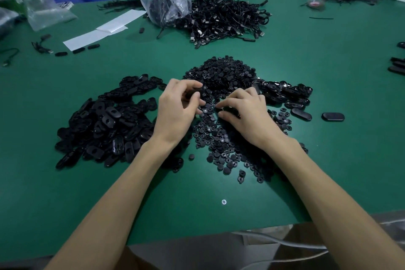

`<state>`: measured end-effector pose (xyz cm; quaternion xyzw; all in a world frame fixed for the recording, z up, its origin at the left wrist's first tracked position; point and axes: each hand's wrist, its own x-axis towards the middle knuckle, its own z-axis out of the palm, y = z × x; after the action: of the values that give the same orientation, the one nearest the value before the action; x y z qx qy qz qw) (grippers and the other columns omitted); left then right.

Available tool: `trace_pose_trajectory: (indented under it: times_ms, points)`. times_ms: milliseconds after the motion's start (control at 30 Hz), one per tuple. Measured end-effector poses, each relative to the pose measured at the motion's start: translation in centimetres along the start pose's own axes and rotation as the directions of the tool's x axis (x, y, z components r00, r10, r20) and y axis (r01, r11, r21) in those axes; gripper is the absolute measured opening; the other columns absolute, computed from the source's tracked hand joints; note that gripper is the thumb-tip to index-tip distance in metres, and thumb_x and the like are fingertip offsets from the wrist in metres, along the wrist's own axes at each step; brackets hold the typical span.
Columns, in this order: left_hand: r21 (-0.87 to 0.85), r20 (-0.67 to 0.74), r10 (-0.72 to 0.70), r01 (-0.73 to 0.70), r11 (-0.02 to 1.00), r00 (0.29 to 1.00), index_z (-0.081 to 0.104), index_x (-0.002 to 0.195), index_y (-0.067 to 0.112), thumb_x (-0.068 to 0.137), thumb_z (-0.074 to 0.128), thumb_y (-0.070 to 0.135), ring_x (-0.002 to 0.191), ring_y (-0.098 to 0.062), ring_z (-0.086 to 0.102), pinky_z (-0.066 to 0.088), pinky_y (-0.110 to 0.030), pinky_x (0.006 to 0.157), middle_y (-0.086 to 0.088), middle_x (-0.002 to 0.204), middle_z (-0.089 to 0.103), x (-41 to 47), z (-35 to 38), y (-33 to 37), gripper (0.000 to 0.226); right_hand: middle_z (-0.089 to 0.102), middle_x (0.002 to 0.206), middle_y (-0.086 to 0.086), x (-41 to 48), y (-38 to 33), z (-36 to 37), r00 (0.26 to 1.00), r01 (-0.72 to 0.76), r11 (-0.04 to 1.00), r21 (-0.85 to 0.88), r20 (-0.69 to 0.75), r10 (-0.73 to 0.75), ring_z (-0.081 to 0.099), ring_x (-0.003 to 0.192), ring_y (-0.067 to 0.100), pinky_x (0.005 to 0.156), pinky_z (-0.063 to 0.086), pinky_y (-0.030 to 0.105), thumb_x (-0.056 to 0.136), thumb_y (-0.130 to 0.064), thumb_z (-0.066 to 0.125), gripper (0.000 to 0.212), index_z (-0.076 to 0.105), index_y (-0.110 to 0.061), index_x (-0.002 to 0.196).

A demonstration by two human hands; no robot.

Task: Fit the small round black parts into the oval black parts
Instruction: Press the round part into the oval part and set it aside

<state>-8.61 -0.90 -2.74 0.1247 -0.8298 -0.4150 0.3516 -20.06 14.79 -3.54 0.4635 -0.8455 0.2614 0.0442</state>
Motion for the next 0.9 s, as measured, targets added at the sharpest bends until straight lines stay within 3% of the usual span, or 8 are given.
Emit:
trace_pose_trajectory:
  times_ms: [200, 400, 500, 567, 633, 667, 833, 900]
  points:
    - [-0.253, 0.062, -0.171, 0.181, 0.95, 0.983, 0.079, 0.109, 0.017, 0.094, 0.076, 0.011, 0.084, -0.014, 0.076, 0.057, -0.021, 0.069, -0.001, 0.093, 0.08, 0.2, -0.5, 0.5, 0.017, 0.062, 0.101, -0.002, 0.1, -0.1, -0.1, 0.999, -0.047, 0.997, 0.052, -0.014, 0.048, 0.044, 0.106, 0.024, 0.083, 0.023, 0.031, 0.098, -0.03, 0.068, 0.012, 0.075, -0.022, 0.105]
    - [-0.399, 0.101, -0.343, 0.353, 0.846, 0.934, 0.076, 0.108, 0.017, 0.09, 0.081, 0.014, 0.1, -0.016, 0.074, 0.057, -0.029, 0.084, -0.003, 0.106, 0.08, 0.3, -0.7, 0.3, 0.019, 0.063, 0.102, 0.0, 0.1, -0.4, -0.5, 0.998, -0.068, 0.995, 0.069, 0.024, 0.066, 0.046, 0.105, 0.025, 0.081, 0.021, 0.031, 0.1, -0.027, 0.066, 0.018, 0.075, -0.024, 0.116]
    - [-0.459, 0.156, -0.37, 0.398, 0.794, 0.916, 0.076, 0.112, 0.017, 0.089, 0.081, 0.015, 0.099, -0.017, 0.072, 0.056, -0.03, 0.082, -0.004, 0.107, 0.079, 0.3, -0.9, 0.4, 0.024, 0.064, 0.1, 0.004, 0.1, -0.5, -0.7, 0.998, -0.058, 0.989, 0.137, -0.026, 0.062, 0.051, 0.104, 0.027, 0.091, 0.034, 0.036, 0.1, -0.022, 0.066, 0.016, 0.079, -0.021, 0.11]
    - [-0.477, 0.198, -0.364, 0.414, 0.776, 0.91, 0.077, 0.117, 0.023, 0.09, 0.081, 0.014, 0.093, -0.017, 0.07, 0.058, -0.029, 0.081, -0.002, 0.1, 0.075, 0.2, -0.9, 0.5, 0.03, 0.064, 0.099, 0.003, 0.0, -0.7, -0.9, 0.992, -0.07, 0.965, 0.253, -0.087, 0.094, 0.056, 0.099, 0.02, 0.091, 0.042, 0.025, 0.099, -0.018, 0.066, 0.015, 0.08, -0.018, 0.105]
    - [-0.481, 0.229, -0.354, 0.422, 0.768, 0.907, 0.077, 0.12, 0.024, 0.091, 0.079, 0.01, 0.088, -0.018, 0.069, 0.06, -0.03, 0.082, -0.001, 0.091, 0.068, 0.2, -0.8, 0.6, 0.033, 0.062, 0.095, -0.003, -0.2, -0.8, -1.2, 0.983, -0.085, 0.922, 0.377, -0.12, 0.14, 0.055, 0.091, 0.004, 0.08, 0.036, 0.007, 0.099, -0.016, 0.066, 0.013, 0.079, -0.02, 0.101]
    - [-0.474, 0.237, -0.352, 0.424, 0.772, 0.906, 0.077, 0.119, 0.021, 0.091, 0.079, 0.008, 0.087, -0.019, 0.07, 0.061, -0.033, 0.082, -0.002, 0.089, 0.068, 0.1, -0.7, 0.6, 0.031, 0.063, 0.094, -0.006, -0.2, -0.8, -1.3, 0.979, -0.09, 0.902, 0.421, -0.128, 0.158, 0.055, 0.089, -0.002, 0.078, 0.035, 0.006, 0.1, -0.016, 0.066, 0.014, 0.079, -0.022, 0.1]
    - [-0.493, 0.226, -0.422, 0.476, 0.728, 0.878, 0.072, 0.113, 0.0, 0.093, 0.077, 0.008, 0.088, -0.029, 0.079, 0.064, -0.032, 0.075, -0.014, 0.097, 0.08, -0.2, -0.5, 0.8, 0.023, 0.071, 0.082, 0.004, -0.1, -0.6, -1.4, 0.968, -0.098, 0.735, 0.671, -0.106, 0.226, 0.059, 0.073, 0.009, 0.069, 0.05, 0.032, 0.101, -0.016, 0.064, 0.015, 0.078, -0.021, 0.097]
    - [-0.491, 0.227, -0.44, 0.492, 0.719, 0.869, 0.069, 0.113, -0.002, 0.095, 0.075, 0.01, 0.09, -0.032, 0.079, 0.064, -0.031, 0.073, -0.015, 0.099, 0.08, -0.2, -0.6, 0.9, 0.022, 0.068, 0.076, 0.002, -0.1, -0.6, -1.4, 0.968, -0.105, 0.658, 0.746, -0.076, 0.24, 0.058, 0.072, 0.01, 0.065, 0.05, 0.032, 0.103, -0.015, 0.062, 0.016, 0.078, -0.018, 0.1]
